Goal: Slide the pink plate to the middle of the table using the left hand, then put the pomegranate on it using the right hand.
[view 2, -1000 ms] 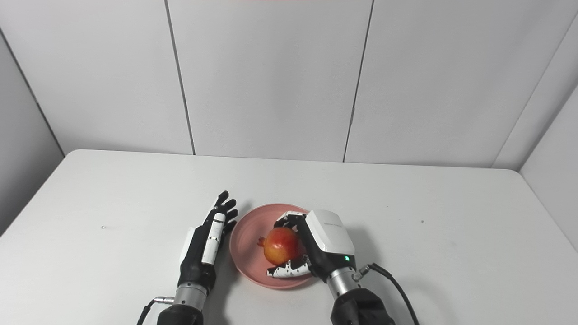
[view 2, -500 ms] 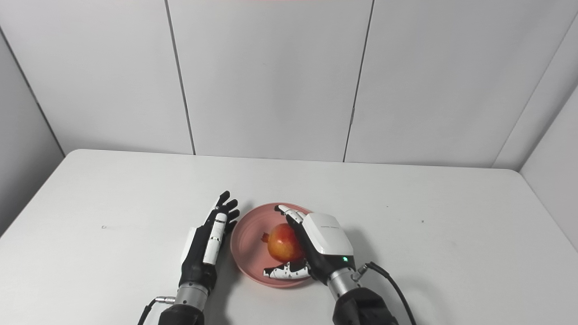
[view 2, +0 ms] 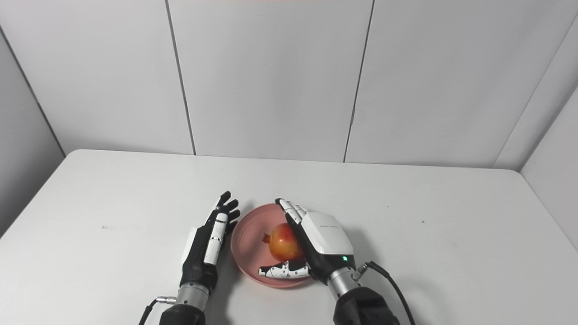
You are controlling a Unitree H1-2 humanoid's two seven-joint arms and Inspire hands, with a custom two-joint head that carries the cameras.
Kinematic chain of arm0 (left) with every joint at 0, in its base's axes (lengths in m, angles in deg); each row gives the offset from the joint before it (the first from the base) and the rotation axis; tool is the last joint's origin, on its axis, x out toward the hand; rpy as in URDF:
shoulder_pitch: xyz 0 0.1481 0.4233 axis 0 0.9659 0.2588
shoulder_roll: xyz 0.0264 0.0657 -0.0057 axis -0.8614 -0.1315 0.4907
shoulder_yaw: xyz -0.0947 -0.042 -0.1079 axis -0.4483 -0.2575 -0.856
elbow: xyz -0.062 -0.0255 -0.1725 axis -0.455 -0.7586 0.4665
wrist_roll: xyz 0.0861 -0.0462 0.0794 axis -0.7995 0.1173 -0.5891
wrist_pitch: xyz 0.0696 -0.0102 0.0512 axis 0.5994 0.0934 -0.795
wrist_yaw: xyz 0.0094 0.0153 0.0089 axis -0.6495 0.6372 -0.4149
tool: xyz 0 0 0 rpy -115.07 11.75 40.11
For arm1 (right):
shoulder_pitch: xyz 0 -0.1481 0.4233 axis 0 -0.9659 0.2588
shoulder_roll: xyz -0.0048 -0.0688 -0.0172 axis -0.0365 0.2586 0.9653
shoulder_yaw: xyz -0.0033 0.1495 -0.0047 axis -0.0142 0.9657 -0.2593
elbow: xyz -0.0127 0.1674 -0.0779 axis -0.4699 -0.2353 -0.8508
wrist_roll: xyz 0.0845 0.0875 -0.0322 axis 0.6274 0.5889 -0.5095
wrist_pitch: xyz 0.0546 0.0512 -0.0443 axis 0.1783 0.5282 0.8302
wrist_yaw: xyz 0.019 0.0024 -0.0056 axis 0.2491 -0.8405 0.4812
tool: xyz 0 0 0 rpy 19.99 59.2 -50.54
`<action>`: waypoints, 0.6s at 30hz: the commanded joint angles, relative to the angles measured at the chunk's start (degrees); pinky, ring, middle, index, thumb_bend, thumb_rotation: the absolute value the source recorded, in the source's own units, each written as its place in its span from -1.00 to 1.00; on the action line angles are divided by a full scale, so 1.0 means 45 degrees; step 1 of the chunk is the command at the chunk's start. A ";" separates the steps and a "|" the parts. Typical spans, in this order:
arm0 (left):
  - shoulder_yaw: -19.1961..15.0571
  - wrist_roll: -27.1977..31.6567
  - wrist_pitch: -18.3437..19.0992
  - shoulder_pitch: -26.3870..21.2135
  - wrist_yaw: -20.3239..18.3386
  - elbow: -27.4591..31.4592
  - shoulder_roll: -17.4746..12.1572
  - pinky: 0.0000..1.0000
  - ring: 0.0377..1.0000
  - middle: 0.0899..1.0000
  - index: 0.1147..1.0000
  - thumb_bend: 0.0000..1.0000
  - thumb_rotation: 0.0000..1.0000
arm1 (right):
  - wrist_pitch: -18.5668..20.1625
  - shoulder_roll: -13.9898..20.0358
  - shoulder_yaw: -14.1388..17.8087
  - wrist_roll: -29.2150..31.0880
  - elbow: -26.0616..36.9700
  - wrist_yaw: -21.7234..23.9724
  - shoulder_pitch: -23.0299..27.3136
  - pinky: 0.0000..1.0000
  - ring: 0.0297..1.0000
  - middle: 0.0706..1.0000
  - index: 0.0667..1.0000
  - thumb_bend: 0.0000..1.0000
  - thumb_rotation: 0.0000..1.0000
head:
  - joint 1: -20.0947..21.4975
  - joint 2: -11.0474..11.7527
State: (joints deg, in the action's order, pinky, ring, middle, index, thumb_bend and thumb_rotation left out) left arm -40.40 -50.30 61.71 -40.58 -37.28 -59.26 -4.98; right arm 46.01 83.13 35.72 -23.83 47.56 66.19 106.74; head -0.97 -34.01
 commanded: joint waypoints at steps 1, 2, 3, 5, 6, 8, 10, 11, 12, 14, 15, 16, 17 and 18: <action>0.0162 -0.0038 0.0037 -0.0310 -0.0062 0.0203 0.0226 0.75 0.79 0.82 0.82 -0.13 1.00 | -0.0331 0.0039 0.0317 0.0210 0.0788 -0.0099 0.0323 0.77 0.86 0.89 0.92 0.83 0.02 | 0.0014 0.0054; 0.0165 -0.0047 0.0027 -0.0309 -0.0067 0.0194 0.0212 0.76 0.79 0.82 0.82 -0.13 1.00 | -0.0336 0.0033 0.0381 0.0281 0.0912 -0.0102 0.0304 0.76 0.86 0.88 0.92 0.85 0.04 | 0.0014 0.0054; 0.0175 -0.0075 0.0014 -0.0307 -0.0067 0.0189 0.0192 0.76 0.79 0.82 0.82 -0.12 1.00 | -0.0372 0.0009 0.0482 0.0404 0.1050 -0.0158 0.0273 0.76 0.86 0.88 0.92 0.85 0.04 | 0.0031 0.0059; 0.0199 -0.0154 -0.0011 -0.0306 -0.0054 0.0180 0.0153 0.75 0.78 0.82 0.81 -0.12 1.00 | -0.0507 -0.0051 0.0754 0.0759 0.1362 -0.0313 0.0209 0.72 0.83 0.86 0.90 0.86 0.04 | 0.0064 0.0091; 0.0195 -0.0163 -0.0002 -0.0305 -0.0051 0.0184 0.0151 0.75 0.78 0.81 0.81 -0.12 1.00 | -0.0527 -0.0094 0.0916 0.0995 0.1550 -0.0345 0.0176 0.70 0.82 0.86 0.90 0.86 0.04 | 0.0064 0.0091; 0.0170 -0.0132 0.0029 -0.0311 -0.0060 0.0190 0.0158 0.75 0.78 0.81 0.81 -0.10 1.00 | -0.0504 -0.0168 0.1133 0.1320 0.1793 -0.0333 0.0134 0.66 0.81 0.87 0.90 0.87 0.05 | 0.0094 0.0108; 0.0121 -0.0055 -0.0072 -0.0310 -0.0040 0.0138 0.0196 0.74 0.78 0.81 0.81 -0.11 1.00 | -0.0337 -0.0295 0.1498 0.1816 0.2272 -0.0273 0.0016 0.62 0.78 0.87 0.89 0.88 0.07 | 0.0115 0.0120; 0.0119 -0.0036 -0.0143 -0.0303 -0.0047 0.0112 0.0195 0.74 0.79 0.81 0.81 -0.12 1.00 | -0.0396 -0.0347 0.1735 0.2085 0.2467 -0.0393 -0.0083 0.60 0.77 0.87 0.89 0.89 0.08 | 0.0115 0.0120; 0.0117 -0.0018 -0.0185 -0.0297 -0.0053 0.0098 0.0195 0.74 0.79 0.82 0.81 -0.11 1.00 | -0.0473 -0.0392 0.1958 0.2312 0.2596 -0.0535 -0.0188 0.57 0.75 0.84 0.86 0.77 0.02 | 0.0122 0.0128; 0.0115 -0.0008 -0.0135 -0.0287 -0.0055 0.0132 0.0207 0.73 0.79 0.82 0.81 -0.11 1.00 | -0.0562 -0.0490 0.2361 0.2666 0.2722 -0.0776 -0.0404 0.57 0.75 0.83 0.85 0.72 0.01 | 0.0125 0.0142; 0.0110 0.0011 -0.0118 -0.0286 -0.0066 0.0140 0.0208 0.74 0.78 0.82 0.81 -0.11 1.00 | -0.0511 -0.0554 0.2550 0.2835 0.2754 -0.0854 -0.0506 0.59 0.76 0.83 0.85 0.69 0.05 | 0.0125 0.0142; 0.0104 0.0038 -0.0093 -0.0284 -0.0079 0.0157 0.0209 0.74 0.78 0.82 0.81 -0.11 1.00 | -0.0425 -0.0638 0.2757 0.3050 0.2789 -0.0946 -0.0615 0.60 0.76 0.83 0.84 0.67 0.09 | 0.0139 0.0140; 0.0089 0.0086 -0.0078 -0.0281 -0.0088 0.0170 0.0220 0.75 0.78 0.82 0.81 -0.11 1.00 | -0.0355 -0.0714 0.2953 0.3255 0.2820 -0.1008 -0.0715 0.59 0.75 0.82 0.84 0.66 0.13 | 0.0139 0.0140; 0.0067 0.0147 -0.0090 -0.0280 -0.0102 0.0175 0.0229 0.75 0.78 0.82 0.81 -0.11 1.00 | -0.0253 -0.0836 0.3205 0.3534 0.2848 -0.1100 -0.0877 0.57 0.74 0.81 0.84 0.64 0.19 | 0.0144 0.0138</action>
State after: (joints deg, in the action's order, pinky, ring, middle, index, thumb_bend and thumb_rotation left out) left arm -40.48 -50.12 61.69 -40.59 -37.29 -59.30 -4.95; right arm 45.79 80.07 48.82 -9.41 58.34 63.02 102.62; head -0.26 -33.31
